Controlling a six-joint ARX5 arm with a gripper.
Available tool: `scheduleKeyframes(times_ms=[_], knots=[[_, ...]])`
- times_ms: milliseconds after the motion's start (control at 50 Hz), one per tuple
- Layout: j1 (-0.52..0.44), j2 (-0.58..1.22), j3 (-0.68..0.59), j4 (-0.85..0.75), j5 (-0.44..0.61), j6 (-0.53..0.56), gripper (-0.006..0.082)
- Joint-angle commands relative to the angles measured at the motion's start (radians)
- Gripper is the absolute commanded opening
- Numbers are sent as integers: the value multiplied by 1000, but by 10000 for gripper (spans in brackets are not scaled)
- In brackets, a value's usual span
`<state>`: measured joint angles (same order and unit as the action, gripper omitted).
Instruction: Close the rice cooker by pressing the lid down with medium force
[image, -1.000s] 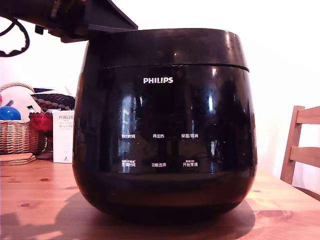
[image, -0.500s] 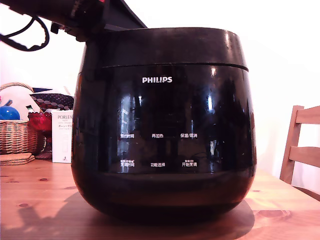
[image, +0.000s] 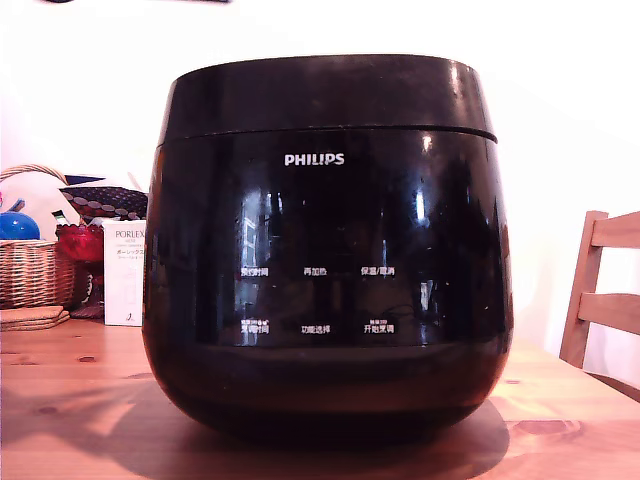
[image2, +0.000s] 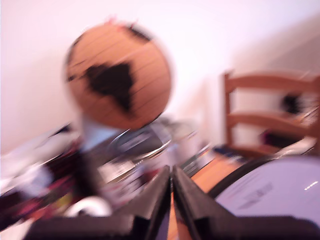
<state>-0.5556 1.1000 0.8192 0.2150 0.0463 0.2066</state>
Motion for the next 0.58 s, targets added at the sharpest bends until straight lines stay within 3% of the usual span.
scheduleKeyframes(times_ms=[0,300,560], knots=[[50,-34,4,-14,-3,11,-24],[274,-146,4,-107,-2,11,-24],[359,-207,4,-145,-2,11,-24]])
